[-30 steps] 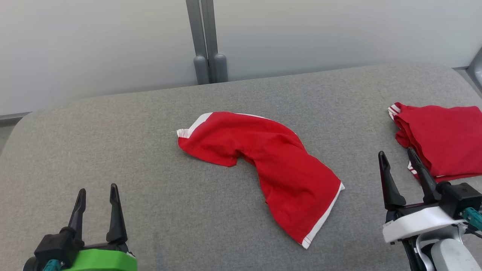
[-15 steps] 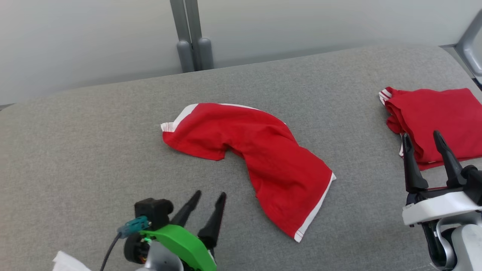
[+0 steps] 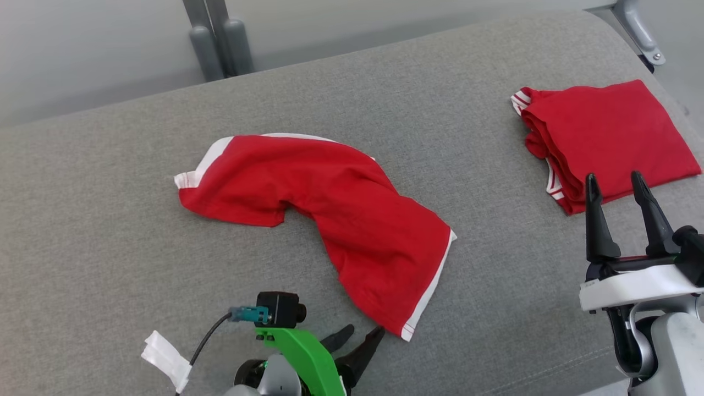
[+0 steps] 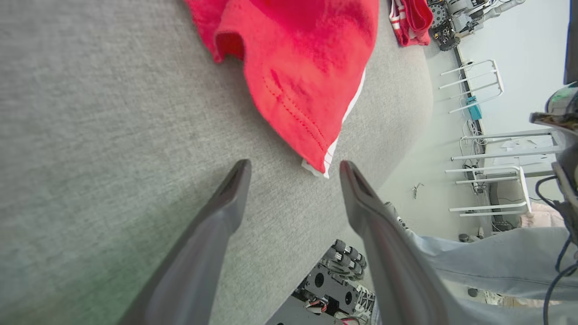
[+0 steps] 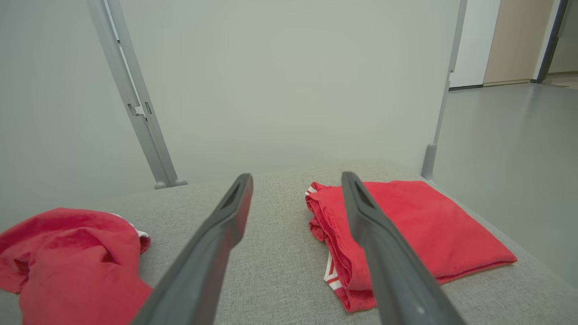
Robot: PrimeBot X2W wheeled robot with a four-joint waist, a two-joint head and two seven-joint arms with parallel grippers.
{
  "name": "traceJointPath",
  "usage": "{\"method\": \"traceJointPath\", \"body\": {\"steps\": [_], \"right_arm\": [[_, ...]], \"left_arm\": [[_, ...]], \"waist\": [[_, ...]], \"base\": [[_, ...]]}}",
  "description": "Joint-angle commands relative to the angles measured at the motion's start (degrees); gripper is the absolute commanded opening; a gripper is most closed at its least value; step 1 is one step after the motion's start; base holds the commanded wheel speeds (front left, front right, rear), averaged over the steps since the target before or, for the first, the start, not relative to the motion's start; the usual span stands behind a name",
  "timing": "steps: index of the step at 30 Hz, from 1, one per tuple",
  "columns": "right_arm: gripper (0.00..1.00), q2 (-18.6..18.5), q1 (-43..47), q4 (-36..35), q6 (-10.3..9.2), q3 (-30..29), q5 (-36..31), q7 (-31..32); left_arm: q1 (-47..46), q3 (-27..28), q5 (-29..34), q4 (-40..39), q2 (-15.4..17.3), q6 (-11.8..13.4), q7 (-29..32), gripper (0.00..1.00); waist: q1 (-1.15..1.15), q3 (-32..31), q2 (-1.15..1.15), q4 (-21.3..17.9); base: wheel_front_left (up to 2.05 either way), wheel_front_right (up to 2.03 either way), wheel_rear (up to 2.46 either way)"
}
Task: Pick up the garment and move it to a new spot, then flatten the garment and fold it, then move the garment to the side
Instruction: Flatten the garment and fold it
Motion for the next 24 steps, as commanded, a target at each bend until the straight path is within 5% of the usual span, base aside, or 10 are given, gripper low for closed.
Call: {"method": "traceJointPath", "body": {"steps": [1, 11, 12, 13, 14, 24], "right_arm": [[1.0, 0.2, -0.9, -0.4, 0.03, -0.2, -0.3, -0.1], [1.0, 1.1, -2.0, -0.7, 0.03, -0.5, -0.6, -0.1], [1.0, 1.1, -2.0, -0.8, 0.03, -0.6, -0.6, -0.1], [1.0, 1.1, -2.0, -0.7, 0.03, -0.6, -0.7, -0.1], [1.0, 1.1, -2.1, -0.6, 0.03, -0.9, -0.7, -0.1], [1.0, 0.8, -0.2, -0.7, 0.03, -2.1, -1.1, -0.1]], "left_arm": [[-1.6, -0.2, -1.6, 1.5, 0.2, -0.2, 0.8, 1.0], [-6.7, -4.0, -7.7, 6.2, 0.2, -0.2, -1.0, 1.0], [-7.0, -4.4, -7.8, 6.5, 0.2, -0.2, -1.4, 0.85], [-7.4, -4.7, -7.4, 6.9, 0.2, -0.2, -1.9, 0.26], [-8.1, -5.3, -7.0, 7.2, 0.2, -0.2, -2.8, 0.0], [-5.3, -4.6, -7.6, -0.5, 3.7, 0.5, -5.3, 0.0]], "waist": [[0.0, 2.3, 0.0, -2.2], [0.0, 4.5, 0.0, -3.5], [0.0, 4.6, 0.0, -3.5], [0.0, 4.7, 0.0, -3.4], [0.0, 4.6, 0.0, -3.1], [0.0, 0.8, 0.0, 1.8]], "base": [[0.0, 0.0, 0.0], [0.0, 0.0, 0.0], [0.0, 0.0, 0.0], [0.0, 0.0, 0.0], [0.0, 0.0, 0.0], [0.0, 0.0, 0.0]]}}
